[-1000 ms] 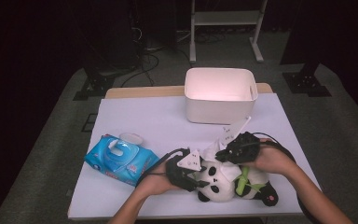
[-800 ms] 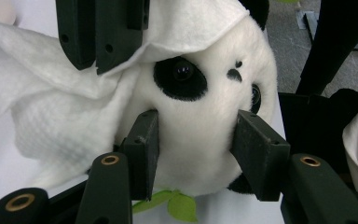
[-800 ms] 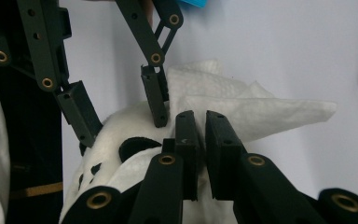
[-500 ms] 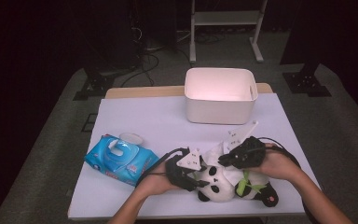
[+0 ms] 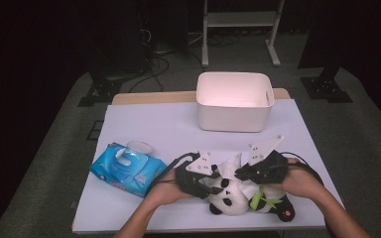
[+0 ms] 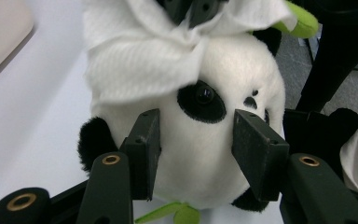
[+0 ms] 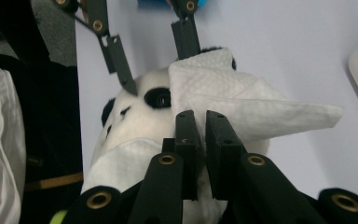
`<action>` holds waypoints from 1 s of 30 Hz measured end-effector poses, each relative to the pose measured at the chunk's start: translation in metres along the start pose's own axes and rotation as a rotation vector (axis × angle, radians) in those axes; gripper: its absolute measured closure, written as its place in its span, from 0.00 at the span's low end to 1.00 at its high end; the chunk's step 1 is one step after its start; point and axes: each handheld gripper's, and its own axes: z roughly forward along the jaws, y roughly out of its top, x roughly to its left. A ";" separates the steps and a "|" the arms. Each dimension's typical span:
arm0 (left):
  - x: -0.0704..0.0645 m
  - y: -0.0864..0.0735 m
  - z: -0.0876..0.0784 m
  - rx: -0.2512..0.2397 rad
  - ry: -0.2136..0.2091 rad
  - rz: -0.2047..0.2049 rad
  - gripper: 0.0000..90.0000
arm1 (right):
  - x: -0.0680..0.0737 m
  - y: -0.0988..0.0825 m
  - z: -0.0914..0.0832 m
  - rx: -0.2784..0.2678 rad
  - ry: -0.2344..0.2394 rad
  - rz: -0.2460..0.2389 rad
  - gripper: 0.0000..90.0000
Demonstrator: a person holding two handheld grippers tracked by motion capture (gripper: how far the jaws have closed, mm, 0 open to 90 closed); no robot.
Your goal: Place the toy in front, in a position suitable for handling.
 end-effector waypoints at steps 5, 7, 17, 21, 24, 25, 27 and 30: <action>-0.002 0.002 0.003 0.017 0.003 0.017 0.58 | 0.012 -0.004 -0.004 0.005 -0.022 -0.021 0.93; -0.003 0.001 0.003 0.012 0.006 0.007 0.58 | 0.014 -0.002 -0.001 -0.007 -0.011 -0.033 0.93; -0.001 -0.002 0.004 -0.001 0.001 0.001 0.58 | 0.008 -0.013 -0.009 0.023 -0.034 -0.019 0.93; 0.001 -0.002 0.003 0.010 0.004 -0.005 0.58 | 0.005 -0.015 -0.003 0.002 -0.029 0.002 0.93; 0.004 -0.001 -0.004 -0.001 -0.003 -0.015 0.56 | 0.006 -0.017 0.000 -0.010 -0.024 0.013 0.93; 0.006 -0.002 -0.006 -0.002 0.001 -0.019 0.55 | 0.006 -0.020 -0.001 -0.021 -0.021 0.021 0.93; 0.009 -0.003 -0.009 -0.005 0.015 -0.040 0.51 | 0.008 -0.028 -0.003 -0.053 -0.008 0.039 0.93; 0.016 -0.007 -0.014 -0.039 -0.008 -0.083 0.48 | 0.016 -0.036 -0.005 -0.086 -0.019 0.034 0.93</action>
